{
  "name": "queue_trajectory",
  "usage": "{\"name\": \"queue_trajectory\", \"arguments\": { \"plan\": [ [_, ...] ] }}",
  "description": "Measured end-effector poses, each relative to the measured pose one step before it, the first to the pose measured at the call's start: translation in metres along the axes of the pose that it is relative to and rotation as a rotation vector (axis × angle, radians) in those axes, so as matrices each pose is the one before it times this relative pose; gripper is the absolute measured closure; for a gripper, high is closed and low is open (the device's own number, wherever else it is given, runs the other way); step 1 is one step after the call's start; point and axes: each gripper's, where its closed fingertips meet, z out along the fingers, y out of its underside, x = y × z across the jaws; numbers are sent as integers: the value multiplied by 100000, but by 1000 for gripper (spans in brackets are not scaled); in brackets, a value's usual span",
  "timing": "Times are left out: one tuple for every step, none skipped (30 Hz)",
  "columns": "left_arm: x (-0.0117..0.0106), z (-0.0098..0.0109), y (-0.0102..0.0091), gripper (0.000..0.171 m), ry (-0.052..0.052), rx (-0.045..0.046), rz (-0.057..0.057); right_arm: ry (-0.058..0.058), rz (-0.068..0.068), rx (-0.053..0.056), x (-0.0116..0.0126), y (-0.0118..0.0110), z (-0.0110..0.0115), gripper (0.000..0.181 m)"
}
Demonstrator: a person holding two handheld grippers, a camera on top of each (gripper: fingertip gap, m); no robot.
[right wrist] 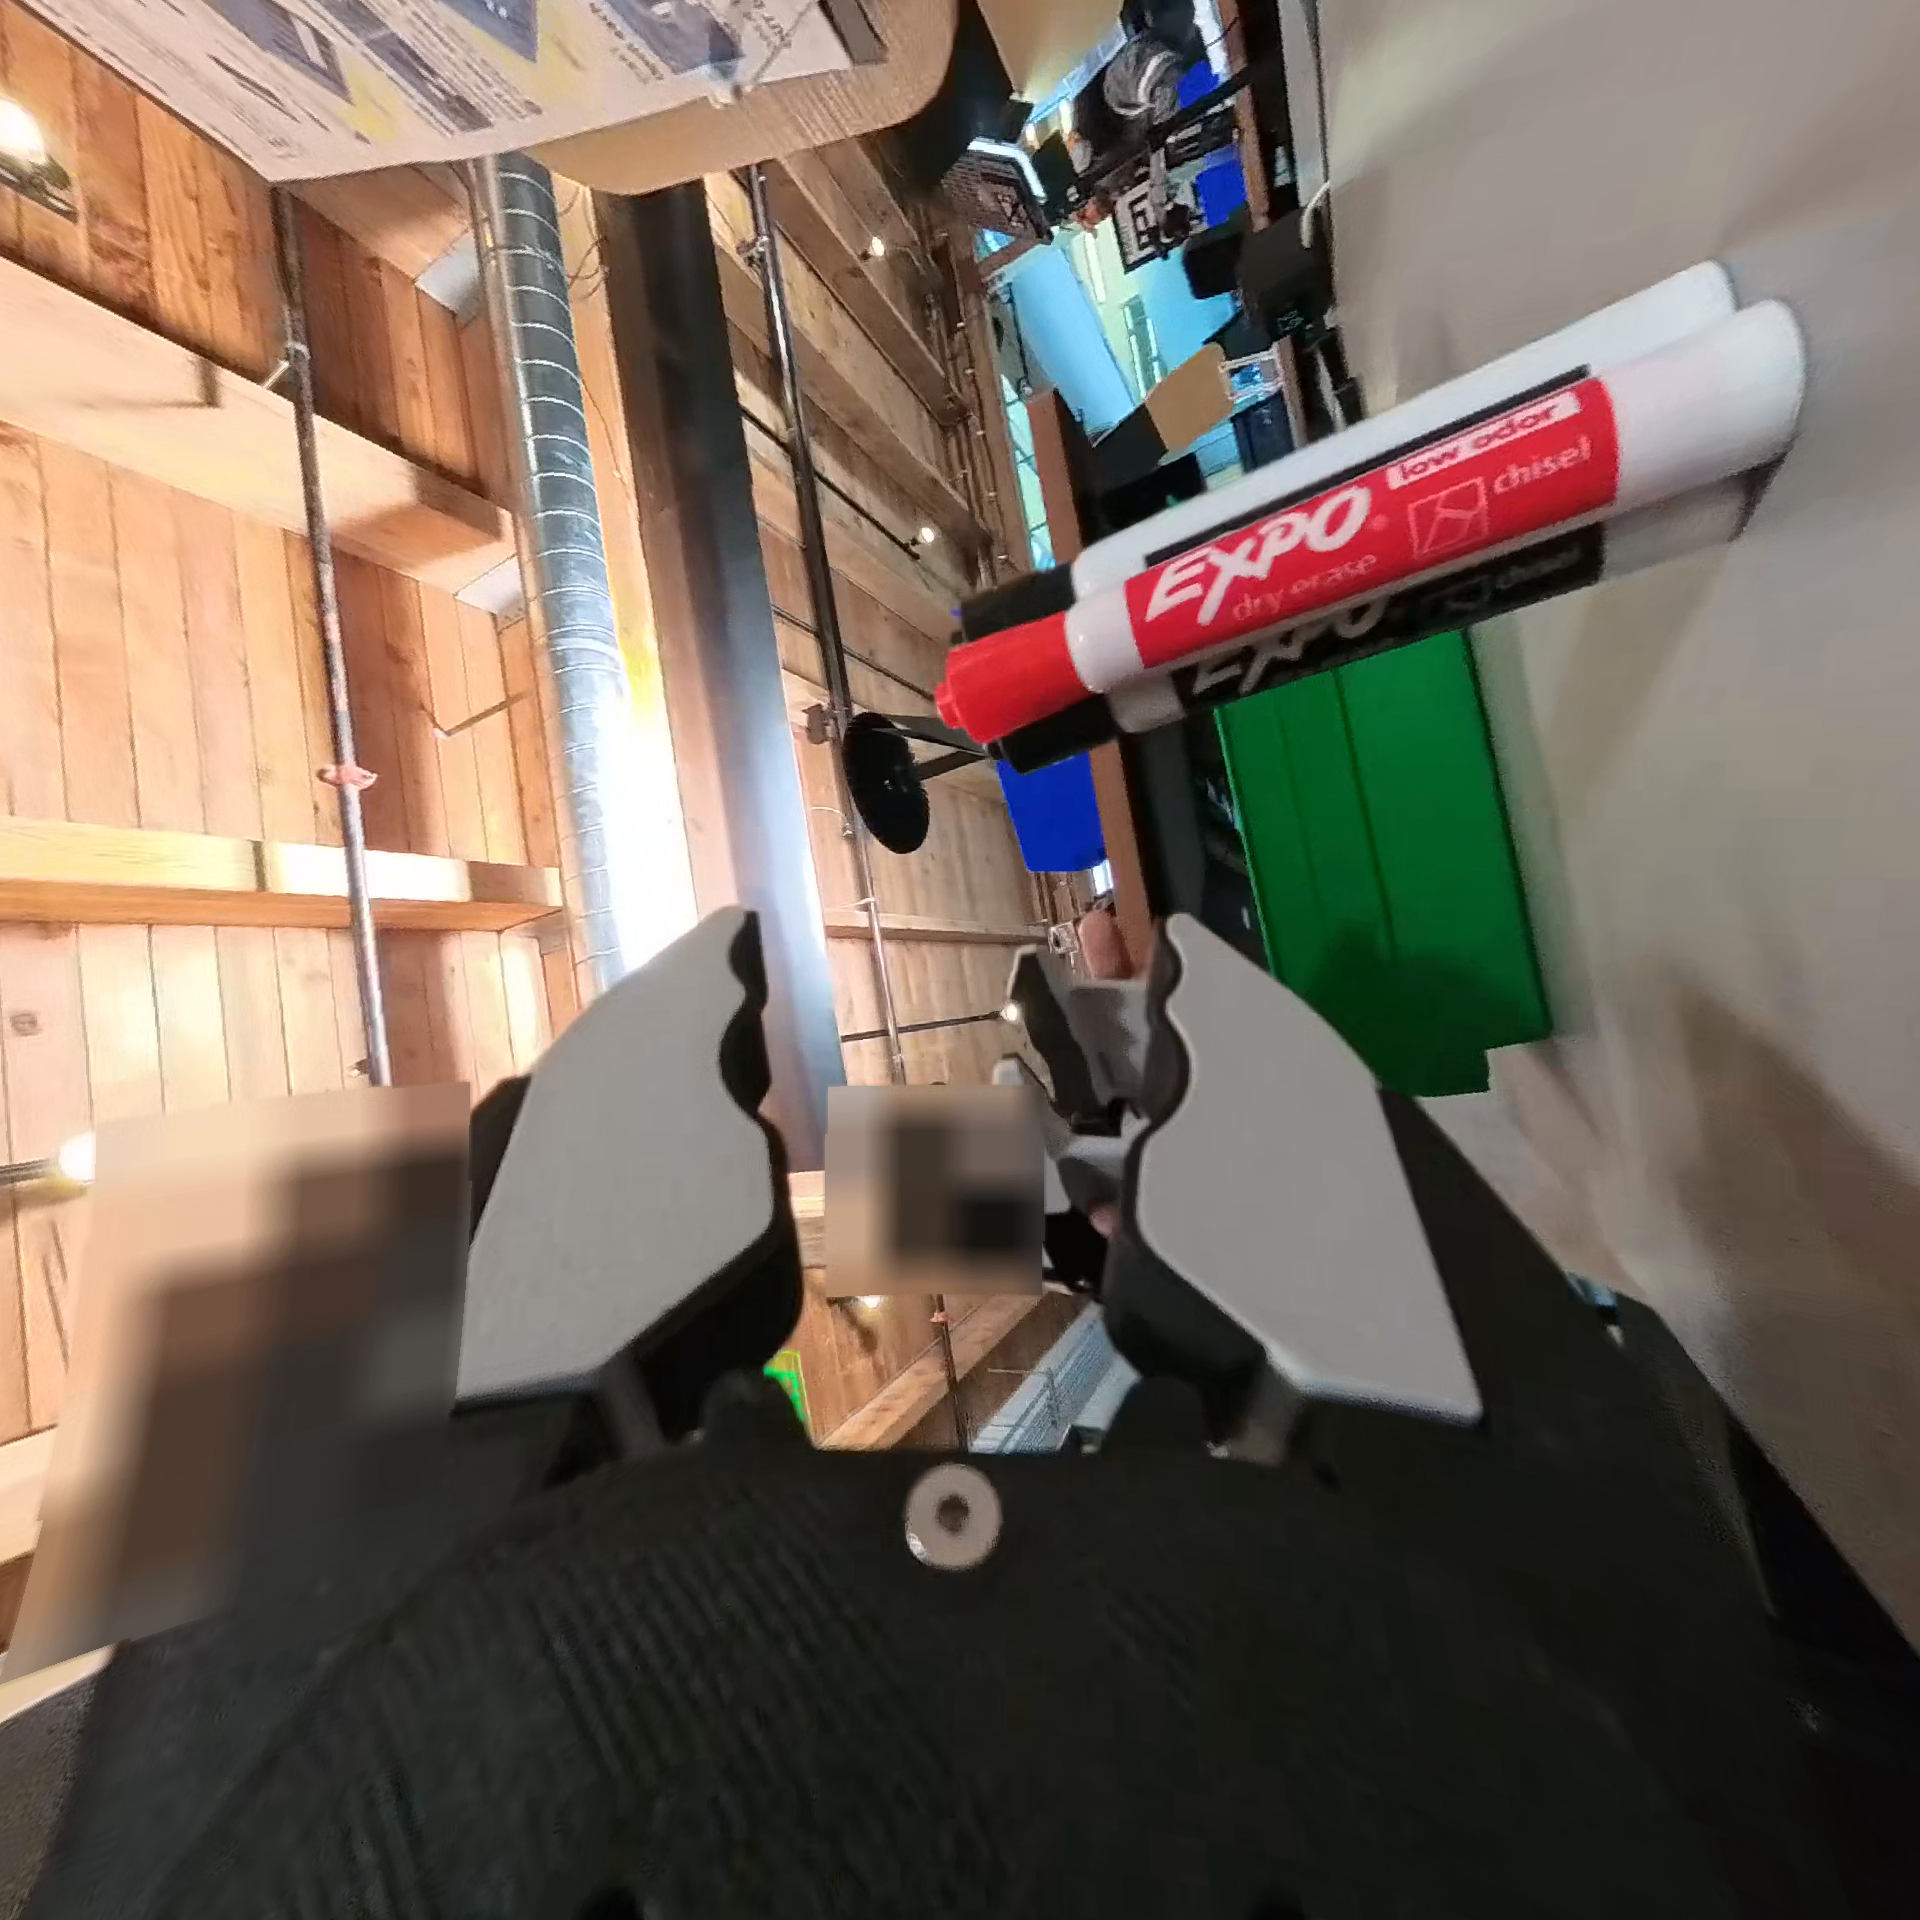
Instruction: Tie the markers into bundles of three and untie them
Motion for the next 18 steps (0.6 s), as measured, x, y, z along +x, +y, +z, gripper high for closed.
{"name": "queue_trajectory", "arguments": {
  "plan": [
    [120,-86,-130,136,259,1105,1131,1212,823,1199,118,-70,11,110],
    [107,-50,-71,136,299,766,946,1936,938,1404,312,-56,-78,110],
    [103,-30,31,136,374,198,715,1894,1240,1464,354,-47,-128,110],
    [82,3,128,136,361,-329,551,962,2058,1431,275,-21,-131,111],
    [73,-14,193,136,370,-442,468,558,2275,1246,258,19,-111,113],
    [65,-12,212,136,349,-429,429,1019,1844,828,310,70,-84,114],
    [32,-20,204,136,184,-284,480,1326,1275,780,318,64,-41,114],
    [-45,-17,165,136,-128,-180,277,874,1137,503,226,42,5,114],
    [-75,-13,103,136,-128,-57,-54,574,1061,135,155,35,84,114],
    [-99,2,50,136,-27,84,-555,-17,917,257,37,-52,133,112],
    [-102,19,-6,136,131,384,-950,-549,920,369,-62,-103,175,112],
    [-89,23,-55,136,177,604,-1211,-571,505,237,-95,-109,194,112],
    [-79,22,-39,136,237,454,-1260,-9,-249,-86,-40,-57,208,112],
    [-57,32,21,136,209,263,-1053,334,-893,-531,-18,23,184,112],
    [-51,34,102,136,209,-152,-737,250,-1562,-992,-81,80,134,113],
    [-14,41,140,135,250,-390,-360,448,-2704,-1221,-102,95,29,113],
    [-18,34,139,135,21,-396,-22,1694,-5278,-1992,-36,111,-85,115],
    [-15,43,112,135,-81,-424,156,4336,-8900,-2555,156,93,-208,113]
  ]
}}
